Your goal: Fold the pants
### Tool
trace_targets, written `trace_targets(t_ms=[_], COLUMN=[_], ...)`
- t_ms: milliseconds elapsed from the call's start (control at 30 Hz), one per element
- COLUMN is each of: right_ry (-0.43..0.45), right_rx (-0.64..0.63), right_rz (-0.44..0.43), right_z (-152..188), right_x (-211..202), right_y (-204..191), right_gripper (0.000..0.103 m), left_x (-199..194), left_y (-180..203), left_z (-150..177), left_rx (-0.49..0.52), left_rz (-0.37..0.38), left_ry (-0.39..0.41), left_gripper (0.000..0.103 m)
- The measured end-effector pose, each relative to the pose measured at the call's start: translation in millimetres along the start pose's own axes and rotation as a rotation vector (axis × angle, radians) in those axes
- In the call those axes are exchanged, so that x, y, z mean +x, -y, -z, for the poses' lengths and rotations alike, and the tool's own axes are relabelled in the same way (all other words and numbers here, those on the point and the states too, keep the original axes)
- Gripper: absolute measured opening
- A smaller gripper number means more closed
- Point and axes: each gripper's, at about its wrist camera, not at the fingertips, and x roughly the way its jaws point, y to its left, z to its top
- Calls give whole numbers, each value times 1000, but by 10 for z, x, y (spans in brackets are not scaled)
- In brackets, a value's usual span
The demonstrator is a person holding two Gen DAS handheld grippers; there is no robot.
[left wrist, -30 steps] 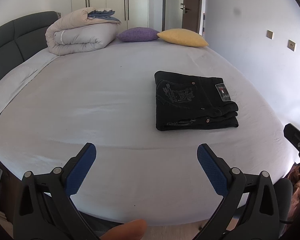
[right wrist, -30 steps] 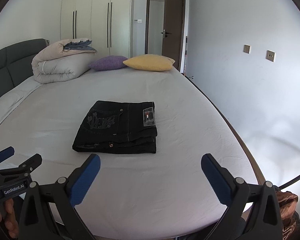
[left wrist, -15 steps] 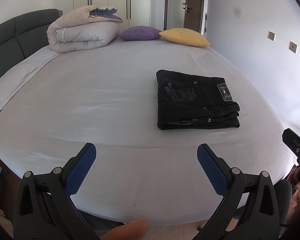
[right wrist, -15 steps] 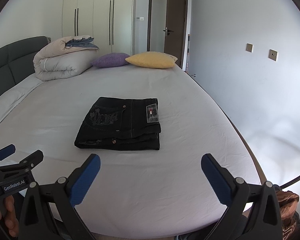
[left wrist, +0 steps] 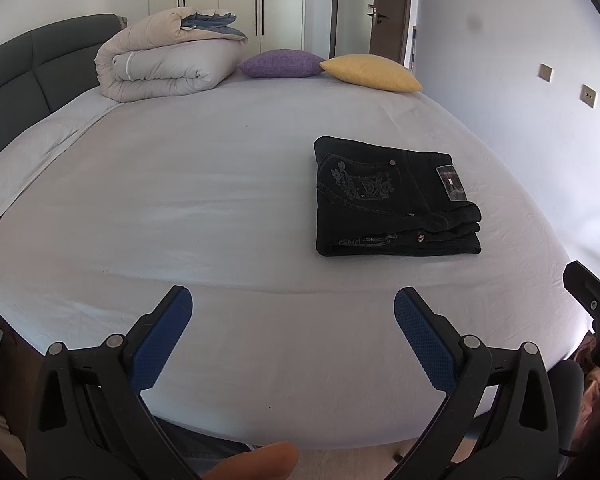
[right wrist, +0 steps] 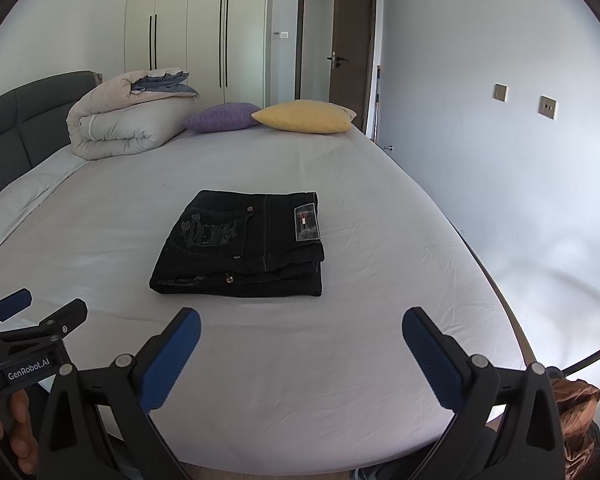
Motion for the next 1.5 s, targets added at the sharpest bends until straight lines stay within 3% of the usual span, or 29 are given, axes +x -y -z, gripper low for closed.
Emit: trace_targets(t_ms=[1500], right_ry=[-9], right_rx=[-1], right_rz=[-3], right_z=[58], right_x=[16], right_y=[-6], right_gripper=[103], left_x=[19], left_y=[3], left_z=[104], left_rx=[-7], left_rz=[-11], left_ry=[-11], left_gripper=[103])
